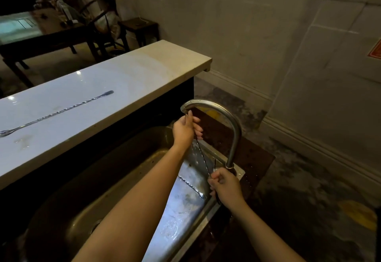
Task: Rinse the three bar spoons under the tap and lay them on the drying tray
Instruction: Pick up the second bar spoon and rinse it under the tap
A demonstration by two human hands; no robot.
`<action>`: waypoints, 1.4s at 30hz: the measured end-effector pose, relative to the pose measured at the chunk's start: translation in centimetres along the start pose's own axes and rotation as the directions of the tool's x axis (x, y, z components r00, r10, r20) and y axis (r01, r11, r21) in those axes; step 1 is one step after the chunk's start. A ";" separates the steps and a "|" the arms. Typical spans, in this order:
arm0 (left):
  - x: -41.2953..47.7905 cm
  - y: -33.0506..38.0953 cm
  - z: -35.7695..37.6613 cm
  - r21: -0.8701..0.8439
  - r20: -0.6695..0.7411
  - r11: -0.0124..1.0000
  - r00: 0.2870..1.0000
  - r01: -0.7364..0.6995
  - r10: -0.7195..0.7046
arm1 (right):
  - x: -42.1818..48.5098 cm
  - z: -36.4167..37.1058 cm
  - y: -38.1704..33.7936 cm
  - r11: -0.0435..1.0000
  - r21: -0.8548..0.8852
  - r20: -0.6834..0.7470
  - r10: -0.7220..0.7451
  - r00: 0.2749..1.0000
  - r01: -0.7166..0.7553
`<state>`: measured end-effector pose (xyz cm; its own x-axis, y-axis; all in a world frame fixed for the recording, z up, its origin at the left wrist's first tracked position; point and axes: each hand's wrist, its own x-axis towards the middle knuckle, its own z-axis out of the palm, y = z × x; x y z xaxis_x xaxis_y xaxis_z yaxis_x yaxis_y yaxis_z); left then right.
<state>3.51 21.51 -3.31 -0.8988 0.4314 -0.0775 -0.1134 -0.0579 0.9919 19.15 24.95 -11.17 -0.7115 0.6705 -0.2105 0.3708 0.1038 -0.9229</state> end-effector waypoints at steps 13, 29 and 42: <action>-0.4 1.0 -1.6 -0.009 0.007 0.993 0.993 0.117 -0.117 | -0.5 1.0 0.9 1.000 0.012 0.077 0.005 0.997 -0.006; -4.7 -2.0 -16.6 -0.724 -0.120 0.610 0.811 0.323 -0.572 | 6.5 1.0 -14.3 0.979 0.178 0.300 0.046 0.953 -0.103; -4.9 -0.6 -15.9 -0.597 -0.269 0.776 0.861 0.202 -0.431 | 8.2 1.1 -11.1 0.743 -0.462 0.449 -0.274 0.850 0.484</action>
<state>1.26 5.06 -5.16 -0.8392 0.1546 -0.5213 -0.5225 -0.4950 0.6942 8.54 28.46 -2.98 -0.9747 0.2120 -0.0706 0.2075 0.7412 -0.6384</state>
